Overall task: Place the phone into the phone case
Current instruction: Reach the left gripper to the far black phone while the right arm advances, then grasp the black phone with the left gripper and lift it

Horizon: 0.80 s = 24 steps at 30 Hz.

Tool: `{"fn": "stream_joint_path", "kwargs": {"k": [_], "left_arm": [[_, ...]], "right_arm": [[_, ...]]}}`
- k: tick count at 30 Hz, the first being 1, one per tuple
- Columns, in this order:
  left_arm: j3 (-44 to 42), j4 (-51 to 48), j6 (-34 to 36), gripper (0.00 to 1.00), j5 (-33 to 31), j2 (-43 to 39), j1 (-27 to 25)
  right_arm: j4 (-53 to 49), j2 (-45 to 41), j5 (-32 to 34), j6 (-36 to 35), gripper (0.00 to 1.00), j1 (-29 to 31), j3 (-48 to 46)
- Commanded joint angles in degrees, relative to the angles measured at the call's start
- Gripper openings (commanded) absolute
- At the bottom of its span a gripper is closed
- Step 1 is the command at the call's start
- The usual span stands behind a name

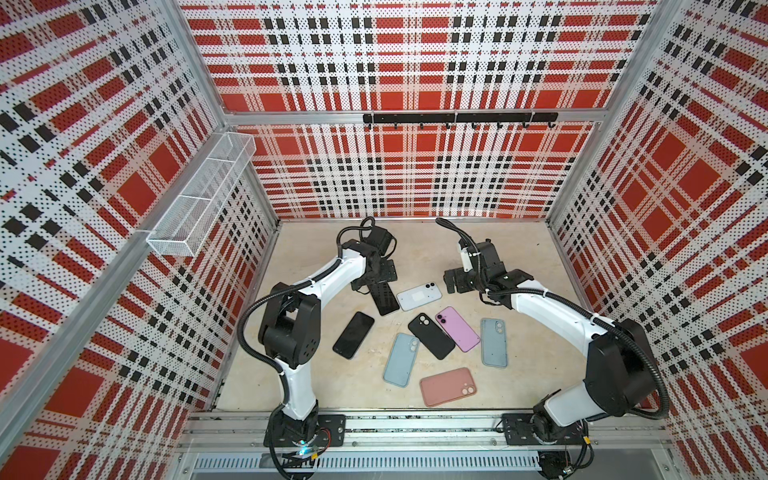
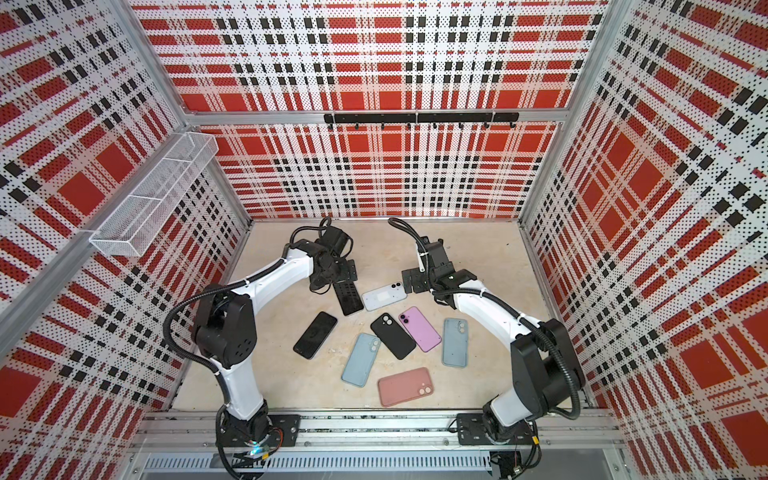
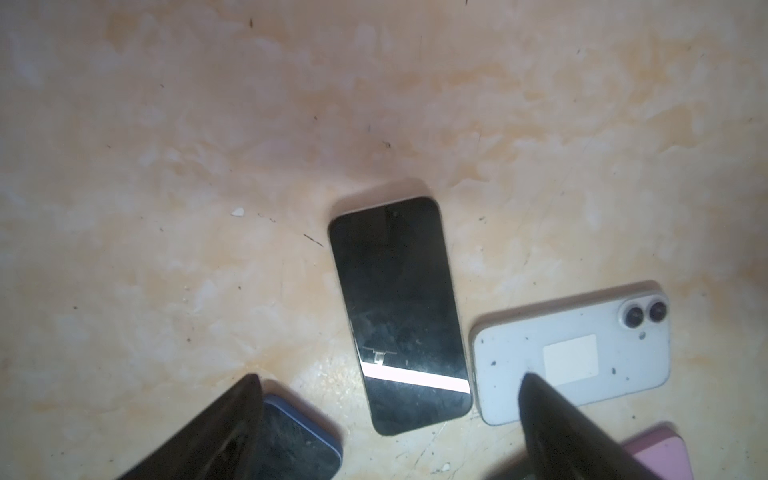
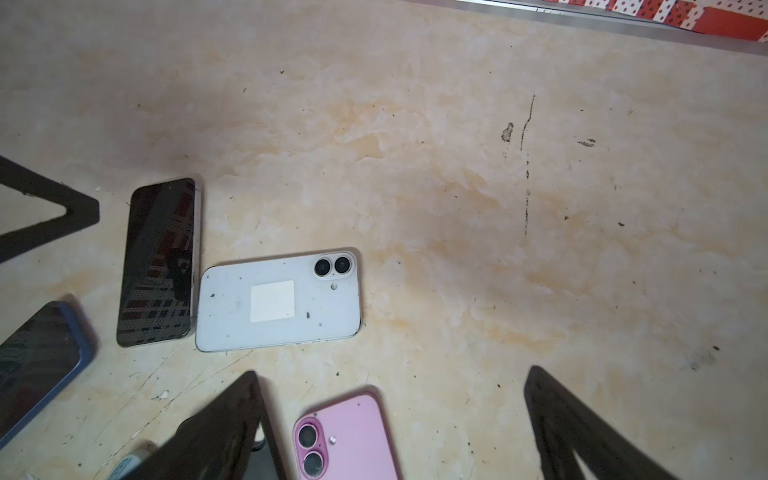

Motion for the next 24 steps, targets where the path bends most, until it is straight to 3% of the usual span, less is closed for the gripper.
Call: {"fn": "stream_joint_path", "kwargs": {"k": [1,12,16,24], "left_arm": [[0.8,-2.5,-5.2,1.00,0.2,2.3,-0.8],[-1.3,-2.0,-12.9,1.00,0.8,5.9,-2.0],[0.1,-2.2,-15.3,0.95,1.5,7.6,-2.0],[4.8,-4.4,-15.9,0.95,0.7,12.7,-2.1]], "right_arm": [[0.1,1.2,3.1,-0.6,1.00,-0.3,1.9],[3.3,0.8,1.4,-0.4,1.00,-1.4,0.2],[3.6,1.4,0.4,-0.4,1.00,-1.6,0.6],[4.0,1.8,-1.1,-0.5,1.00,-2.0,1.0]]}}
